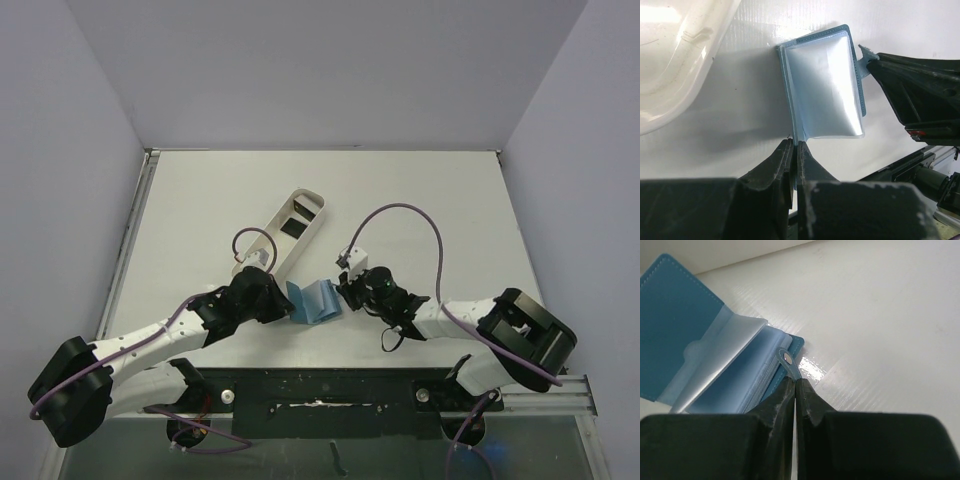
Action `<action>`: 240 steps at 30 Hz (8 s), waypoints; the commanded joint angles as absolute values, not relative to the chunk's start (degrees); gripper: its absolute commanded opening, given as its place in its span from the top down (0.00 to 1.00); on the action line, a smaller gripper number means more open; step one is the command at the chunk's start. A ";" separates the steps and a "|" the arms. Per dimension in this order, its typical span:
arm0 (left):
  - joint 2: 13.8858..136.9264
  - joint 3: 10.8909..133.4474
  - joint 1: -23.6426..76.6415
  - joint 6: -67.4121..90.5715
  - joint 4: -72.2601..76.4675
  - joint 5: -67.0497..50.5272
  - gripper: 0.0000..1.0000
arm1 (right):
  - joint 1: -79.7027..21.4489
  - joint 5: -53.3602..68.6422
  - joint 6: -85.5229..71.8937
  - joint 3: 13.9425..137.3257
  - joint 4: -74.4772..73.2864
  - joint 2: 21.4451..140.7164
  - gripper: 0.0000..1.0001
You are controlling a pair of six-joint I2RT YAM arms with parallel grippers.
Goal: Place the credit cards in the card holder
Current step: Close the card holder at the center of the board.
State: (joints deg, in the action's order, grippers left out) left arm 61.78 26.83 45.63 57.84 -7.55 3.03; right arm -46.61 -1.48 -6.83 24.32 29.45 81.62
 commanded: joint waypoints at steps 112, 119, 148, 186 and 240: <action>94.18 40.33 45.08 51.21 9.96 -9.46 0.97 | -47.36 -15.02 -45.21 21.16 14.63 62.32 0.55; 92.55 39.39 45.18 52.45 11.36 -9.58 0.91 | -40.27 -0.07 -50.08 20.94 19.94 68.43 0.62; 93.42 38.89 45.17 53.60 11.09 -9.47 0.90 | -41.02 6.25 -52.28 26.37 16.08 71.15 0.63; 86.50 39.28 44.29 53.68 2.80 -5.70 0.75 | -39.73 13.91 -49.90 30.88 13.66 76.69 0.67; 85.11 43.97 43.77 55.29 5.28 -6.23 0.94 | -38.51 7.38 -43.55 37.59 1.82 81.02 0.70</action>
